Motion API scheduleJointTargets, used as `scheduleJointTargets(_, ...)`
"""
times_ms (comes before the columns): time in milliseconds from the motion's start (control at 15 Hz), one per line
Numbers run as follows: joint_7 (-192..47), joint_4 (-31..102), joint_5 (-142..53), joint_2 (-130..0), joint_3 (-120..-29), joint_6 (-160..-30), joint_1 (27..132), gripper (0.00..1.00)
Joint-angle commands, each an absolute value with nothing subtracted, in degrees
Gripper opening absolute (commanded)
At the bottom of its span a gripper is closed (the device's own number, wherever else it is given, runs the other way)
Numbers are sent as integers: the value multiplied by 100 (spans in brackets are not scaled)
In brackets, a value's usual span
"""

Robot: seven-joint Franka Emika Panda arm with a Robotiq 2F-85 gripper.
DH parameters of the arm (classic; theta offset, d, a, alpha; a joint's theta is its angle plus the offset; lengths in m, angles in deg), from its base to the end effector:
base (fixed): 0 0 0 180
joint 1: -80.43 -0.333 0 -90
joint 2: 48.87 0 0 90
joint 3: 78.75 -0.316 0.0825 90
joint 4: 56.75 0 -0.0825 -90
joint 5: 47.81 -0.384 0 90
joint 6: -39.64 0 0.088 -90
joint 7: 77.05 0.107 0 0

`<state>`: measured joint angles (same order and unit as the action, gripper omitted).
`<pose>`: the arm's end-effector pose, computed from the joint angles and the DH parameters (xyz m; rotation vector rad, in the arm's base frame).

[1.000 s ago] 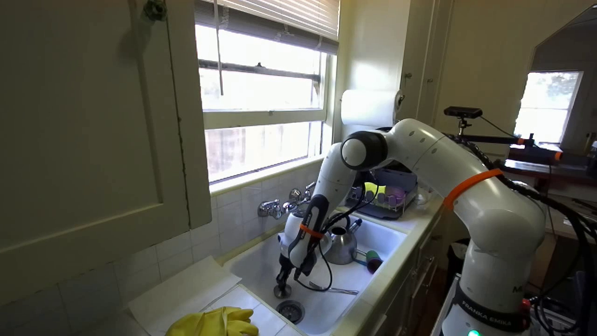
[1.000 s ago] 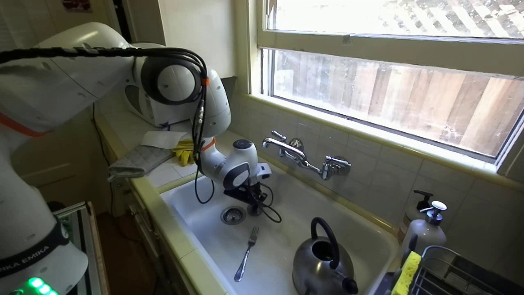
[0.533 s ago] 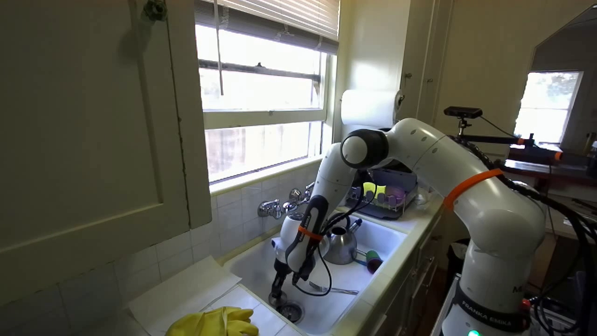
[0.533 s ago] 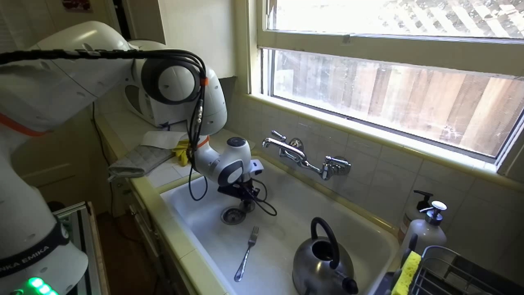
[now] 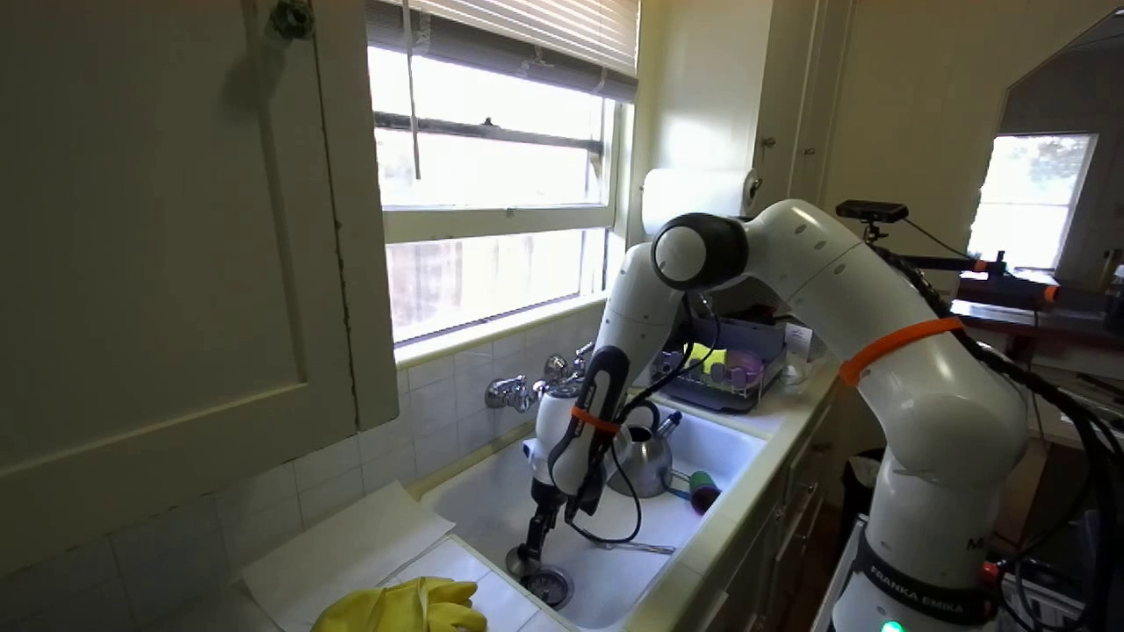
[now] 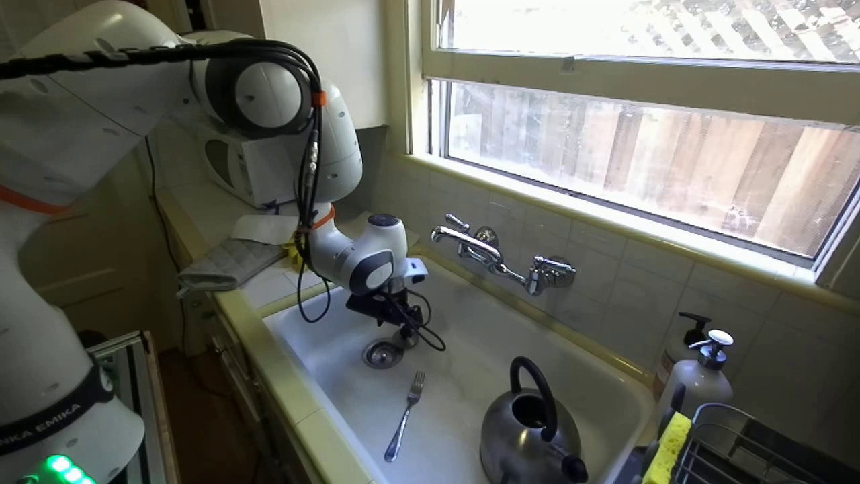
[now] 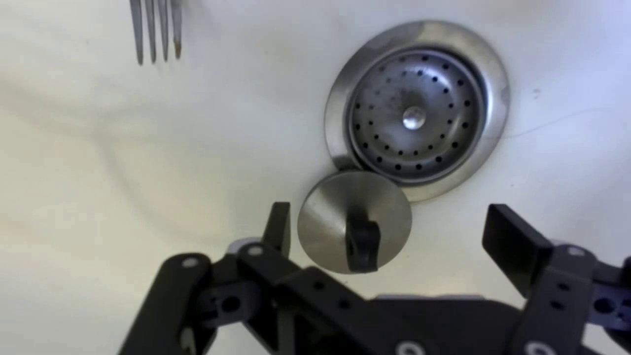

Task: Move the tea pot lid slightly to the left, place the teapot under the faucet nozzle and open the faucet then close it after the water runs a bit

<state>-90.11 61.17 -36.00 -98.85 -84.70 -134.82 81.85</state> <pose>0.5529 0.0640 0.0220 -3.0149 -0.7208 -0.1993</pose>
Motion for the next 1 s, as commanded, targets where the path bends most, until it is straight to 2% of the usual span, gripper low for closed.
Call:
scheduleJointTargets(0,-8797,6788,-3826,-9130,-8524,-12646,8212,100)
scheduleJointTargets(600,-9207,7750,-4342,-7497,-8623,-11152,8704,100)
scheduleJointTargets(933,-9350,8368,-4502,-6449,-8438,-11441,8825,100)
